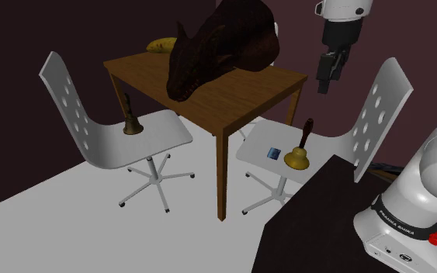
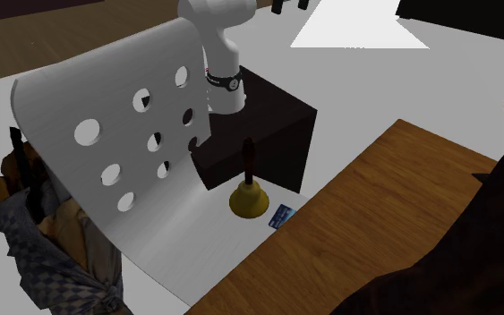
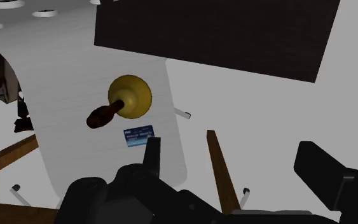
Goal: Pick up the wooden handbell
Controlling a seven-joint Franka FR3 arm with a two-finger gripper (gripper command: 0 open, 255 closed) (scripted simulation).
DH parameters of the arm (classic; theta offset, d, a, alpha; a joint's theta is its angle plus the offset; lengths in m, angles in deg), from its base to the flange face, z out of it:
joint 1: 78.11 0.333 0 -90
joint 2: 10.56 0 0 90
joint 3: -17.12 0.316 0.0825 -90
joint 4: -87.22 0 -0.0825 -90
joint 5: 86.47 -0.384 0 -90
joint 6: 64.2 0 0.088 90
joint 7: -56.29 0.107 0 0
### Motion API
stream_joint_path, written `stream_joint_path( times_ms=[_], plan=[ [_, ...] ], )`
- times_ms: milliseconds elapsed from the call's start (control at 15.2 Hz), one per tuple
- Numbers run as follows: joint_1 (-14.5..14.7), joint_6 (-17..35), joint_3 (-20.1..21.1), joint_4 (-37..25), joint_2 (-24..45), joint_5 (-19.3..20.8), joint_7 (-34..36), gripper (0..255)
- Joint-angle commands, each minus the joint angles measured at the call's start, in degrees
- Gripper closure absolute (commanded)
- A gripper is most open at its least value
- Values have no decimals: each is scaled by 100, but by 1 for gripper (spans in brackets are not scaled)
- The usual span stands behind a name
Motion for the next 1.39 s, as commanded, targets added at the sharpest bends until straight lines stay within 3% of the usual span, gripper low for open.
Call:
stream_joint_path(
  times_ms=[0, 660, 1056, 1320],
  plan=[
    [0, 0, 0, 0, 0, 0, 0, 0],
    [-244, 2080, -1358, 1188, 376, 541, -1584, 0],
    [-251, 3465, -2265, 1376, 1329, 618, -2656, 0],
    [-44, 4358, -2924, 1265, 2225, 329, -3546, 0]
  ],
)
